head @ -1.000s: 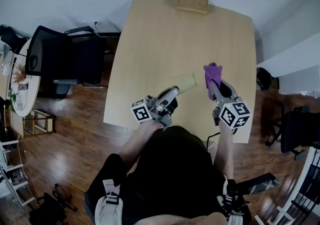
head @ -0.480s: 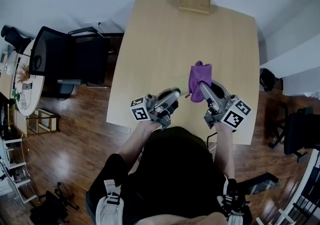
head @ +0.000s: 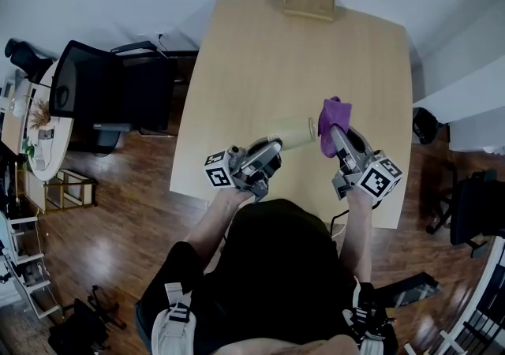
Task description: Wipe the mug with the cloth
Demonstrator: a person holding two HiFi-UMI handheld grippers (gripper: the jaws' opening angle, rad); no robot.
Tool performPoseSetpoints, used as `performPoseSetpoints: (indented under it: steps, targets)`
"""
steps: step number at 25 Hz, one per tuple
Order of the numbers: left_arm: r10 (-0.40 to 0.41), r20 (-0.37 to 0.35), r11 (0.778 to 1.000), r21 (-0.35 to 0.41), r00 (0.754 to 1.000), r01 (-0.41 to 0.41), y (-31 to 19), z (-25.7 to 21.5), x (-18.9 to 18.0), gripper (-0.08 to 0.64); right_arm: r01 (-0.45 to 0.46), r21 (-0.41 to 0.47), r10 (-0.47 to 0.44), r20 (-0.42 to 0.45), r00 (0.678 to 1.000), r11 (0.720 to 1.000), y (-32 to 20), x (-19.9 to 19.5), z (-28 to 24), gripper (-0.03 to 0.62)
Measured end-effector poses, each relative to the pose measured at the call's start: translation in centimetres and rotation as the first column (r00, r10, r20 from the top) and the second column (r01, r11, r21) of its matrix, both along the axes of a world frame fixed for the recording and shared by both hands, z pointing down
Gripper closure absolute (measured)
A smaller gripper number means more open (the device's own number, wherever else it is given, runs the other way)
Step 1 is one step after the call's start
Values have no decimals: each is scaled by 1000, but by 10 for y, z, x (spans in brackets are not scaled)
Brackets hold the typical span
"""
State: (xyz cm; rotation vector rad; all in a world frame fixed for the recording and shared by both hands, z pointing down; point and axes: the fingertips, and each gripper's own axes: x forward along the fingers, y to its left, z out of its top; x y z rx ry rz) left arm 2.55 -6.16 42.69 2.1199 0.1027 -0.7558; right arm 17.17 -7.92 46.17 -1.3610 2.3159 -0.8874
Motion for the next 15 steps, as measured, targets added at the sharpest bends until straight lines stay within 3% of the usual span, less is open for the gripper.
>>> performPoseSetpoints:
  steps: [3, 5, 8, 10, 12, 15]
  targets:
    - [4, 19, 1000, 13, 1000, -4, 0, 1, 4, 517, 99, 136, -109, 64, 992, 986, 6, -20, -49, 526]
    - [20, 16, 999, 25, 1000, -20, 3, -2, 9, 516, 148, 141, -156, 49, 987, 979, 6, -34, -52, 526]
    - [47, 30, 998, 33, 998, -48, 11, -1, 14, 511, 127, 61, -130, 51, 990, 990, 1, -30, -19, 526]
    - [59, 51, 998, 11, 997, -59, 12, 6, 14, 509, 92, -44, -93, -12, 996, 995, -2, -21, 20, 526]
    - [60, 59, 997, -48, 996, -57, 8, 18, 14, 518, 39, -138, -55, -115, 992, 990, -2, -9, 54, 526]
    - [45, 148, 986, -164, 988, -20, -6, 59, 14, 517, -14, -164, -14, -170, 985, 986, -2, 3, 69, 526]
